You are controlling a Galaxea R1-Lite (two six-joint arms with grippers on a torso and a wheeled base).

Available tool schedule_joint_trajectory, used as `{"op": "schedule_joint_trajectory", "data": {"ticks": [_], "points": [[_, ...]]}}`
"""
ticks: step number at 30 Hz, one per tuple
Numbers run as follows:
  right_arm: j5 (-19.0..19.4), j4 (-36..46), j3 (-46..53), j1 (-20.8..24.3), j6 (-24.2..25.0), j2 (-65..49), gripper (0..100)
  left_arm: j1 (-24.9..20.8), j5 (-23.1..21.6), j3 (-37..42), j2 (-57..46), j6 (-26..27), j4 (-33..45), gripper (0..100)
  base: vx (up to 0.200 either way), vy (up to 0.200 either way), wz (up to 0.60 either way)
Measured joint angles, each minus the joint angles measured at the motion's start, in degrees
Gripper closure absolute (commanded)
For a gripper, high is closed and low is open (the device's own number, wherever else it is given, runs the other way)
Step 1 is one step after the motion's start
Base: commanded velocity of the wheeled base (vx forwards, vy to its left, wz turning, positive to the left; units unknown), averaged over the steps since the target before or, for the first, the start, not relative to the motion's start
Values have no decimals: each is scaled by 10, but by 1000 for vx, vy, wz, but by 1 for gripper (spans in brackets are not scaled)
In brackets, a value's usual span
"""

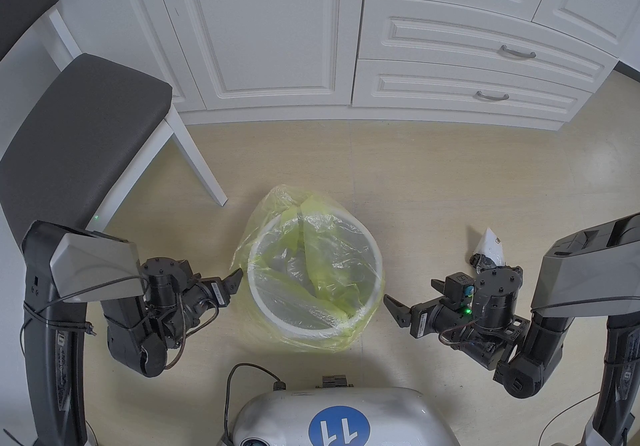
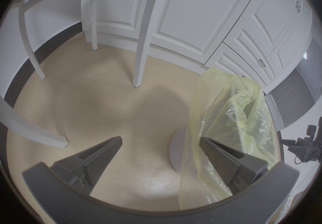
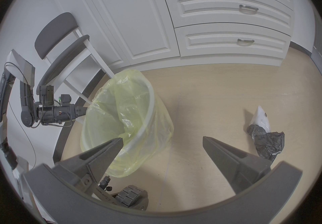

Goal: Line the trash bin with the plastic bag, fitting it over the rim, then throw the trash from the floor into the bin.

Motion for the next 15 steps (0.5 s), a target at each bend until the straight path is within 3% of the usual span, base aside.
{"op": "schedule_joint_trajectory", "data": {"ticks": [6,15], "points": [[-1,0,-14,-10,1,8,0,-15,17,-28,22,-45,0,0,0,0,0],[-15,0,-60,-25,5,38,0,-5,28,-45,16,-46,1,0,0,0,0]]}}
